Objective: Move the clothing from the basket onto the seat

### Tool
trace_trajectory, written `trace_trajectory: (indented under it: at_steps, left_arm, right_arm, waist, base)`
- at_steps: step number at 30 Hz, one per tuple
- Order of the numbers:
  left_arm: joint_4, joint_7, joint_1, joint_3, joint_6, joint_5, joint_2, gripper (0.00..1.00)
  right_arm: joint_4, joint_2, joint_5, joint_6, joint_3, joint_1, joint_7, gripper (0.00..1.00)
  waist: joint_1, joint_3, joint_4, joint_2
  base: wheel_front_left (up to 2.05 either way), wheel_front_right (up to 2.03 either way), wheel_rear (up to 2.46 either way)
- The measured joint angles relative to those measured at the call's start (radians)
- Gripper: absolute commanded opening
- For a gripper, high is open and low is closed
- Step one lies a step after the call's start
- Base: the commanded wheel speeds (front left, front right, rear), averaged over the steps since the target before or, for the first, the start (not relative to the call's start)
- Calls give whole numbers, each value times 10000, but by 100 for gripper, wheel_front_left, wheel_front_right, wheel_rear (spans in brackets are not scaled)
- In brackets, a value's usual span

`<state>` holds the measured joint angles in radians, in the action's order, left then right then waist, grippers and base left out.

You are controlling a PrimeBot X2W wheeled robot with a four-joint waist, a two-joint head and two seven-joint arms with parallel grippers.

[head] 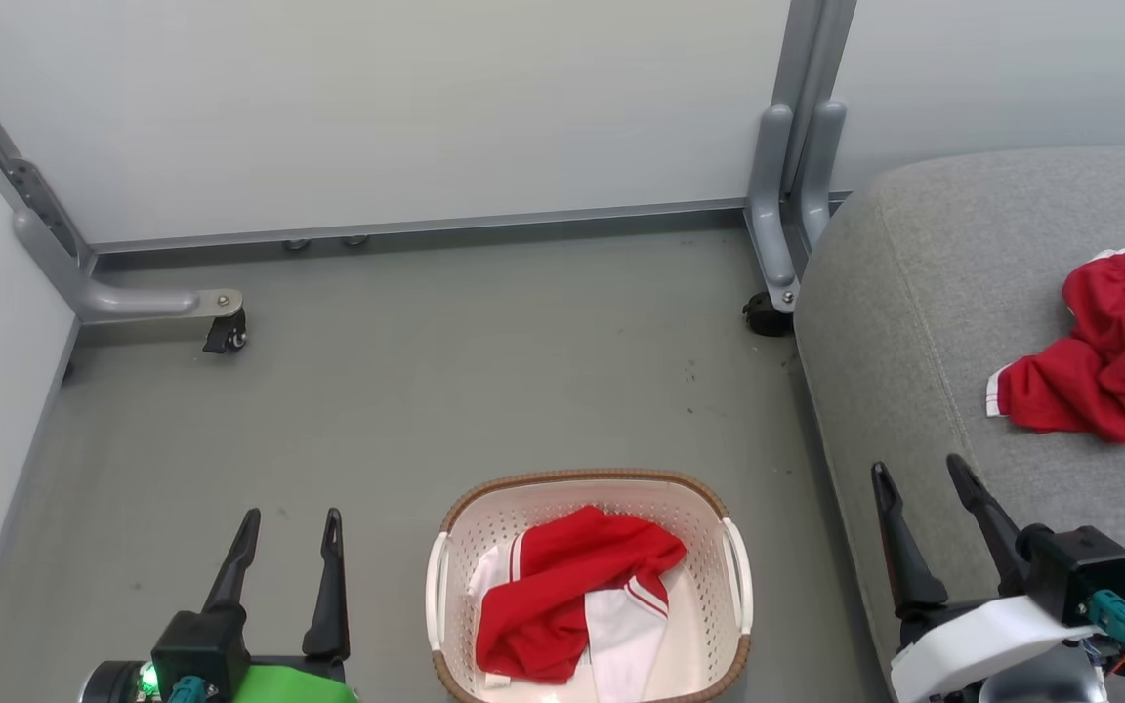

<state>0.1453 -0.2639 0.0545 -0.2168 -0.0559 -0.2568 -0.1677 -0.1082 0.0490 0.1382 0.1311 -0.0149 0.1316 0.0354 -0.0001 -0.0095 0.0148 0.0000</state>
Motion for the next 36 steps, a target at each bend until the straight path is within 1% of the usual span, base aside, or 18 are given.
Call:
trace_trajectory:
  at_steps: [15,28,32,36]
  left_arm:
    - [600,0,40,211,382,215,284,100]
    - [729,0,-10,418,516,464,430,100]
    - [562,0,-89,504,550,633,454,100]
    - [468,0,-549,470,652,811,516,100]
  right_arm:
    - [-54,0,-19,0,2,171,-165,100]
    - [-117,0,0,0,48,151,-148,100]
    - [-196,0,0,0,0,48,-146,100]
    - [-336,0,2,0,-8,-320,-63,100]
  waist:
    - [0,-44,-18,0]
    - [0,9,21,0]
    - [0,133,-13,0]
    - [0,475,-41,0]
  base:
    - [0,0,0]
    - [0,0,0]
    - [0,0,0]
    - [0,0,0]
